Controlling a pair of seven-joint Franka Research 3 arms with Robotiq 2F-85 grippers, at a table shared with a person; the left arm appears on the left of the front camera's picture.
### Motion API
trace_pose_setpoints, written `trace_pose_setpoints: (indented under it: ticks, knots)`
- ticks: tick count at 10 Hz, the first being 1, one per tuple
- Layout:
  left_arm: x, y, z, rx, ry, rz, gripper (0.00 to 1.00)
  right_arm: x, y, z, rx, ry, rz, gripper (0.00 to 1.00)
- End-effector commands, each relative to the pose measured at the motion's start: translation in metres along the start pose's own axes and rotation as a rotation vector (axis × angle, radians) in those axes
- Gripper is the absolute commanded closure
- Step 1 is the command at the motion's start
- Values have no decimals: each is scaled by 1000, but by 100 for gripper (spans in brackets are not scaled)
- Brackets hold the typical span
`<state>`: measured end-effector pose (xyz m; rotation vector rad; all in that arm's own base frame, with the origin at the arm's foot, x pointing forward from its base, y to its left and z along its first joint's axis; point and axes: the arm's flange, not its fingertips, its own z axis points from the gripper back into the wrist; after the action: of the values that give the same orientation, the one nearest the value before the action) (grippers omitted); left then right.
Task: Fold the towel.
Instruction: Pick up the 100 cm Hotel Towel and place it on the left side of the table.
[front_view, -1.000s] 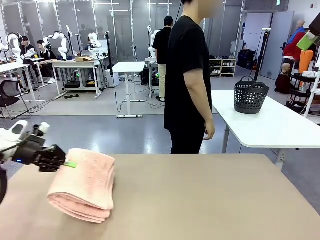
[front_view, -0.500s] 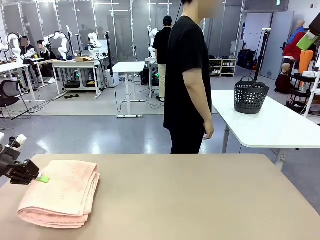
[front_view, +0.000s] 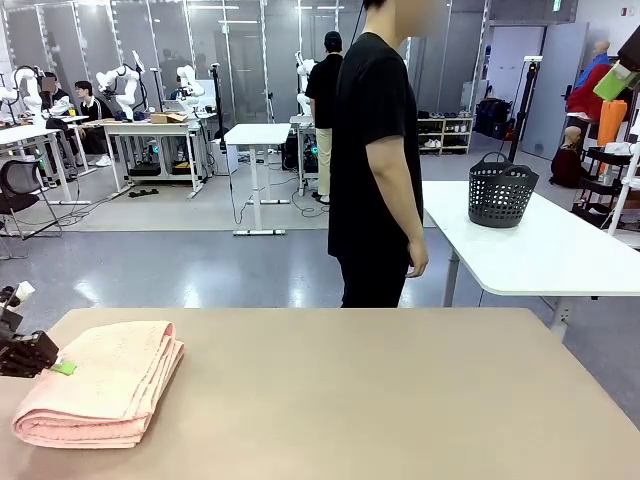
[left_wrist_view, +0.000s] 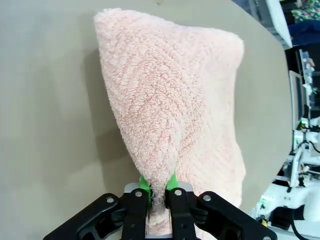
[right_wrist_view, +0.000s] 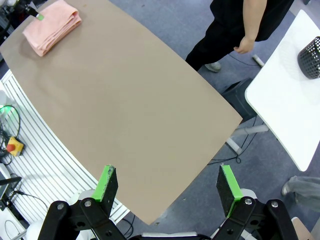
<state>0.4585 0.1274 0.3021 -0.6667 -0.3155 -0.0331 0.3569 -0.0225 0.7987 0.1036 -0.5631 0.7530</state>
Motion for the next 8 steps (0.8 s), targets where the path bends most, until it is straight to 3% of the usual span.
trace_pose_setpoints:
  ticks: [1, 4, 6, 7, 8]
  knots:
    - [7, 3, -6, 61, 18, -25, 51, 1, 1, 0, 2, -5, -14, 0]
    - [8, -3, 3, 84, 29, -34, 0, 1, 1, 0, 2, -5, -14, 0]
    - [7, -11, 13, 176, 29, -32, 0, 1, 1, 0, 2, -5, -14, 0]
    - [7, -18, 21, 169, 33, -29, 9, 1, 1, 0, 2, -5, -14, 0]
    - [7, -25, 28, 178, 24, -38, 0, 1, 1, 0, 2, -5, -14, 0]
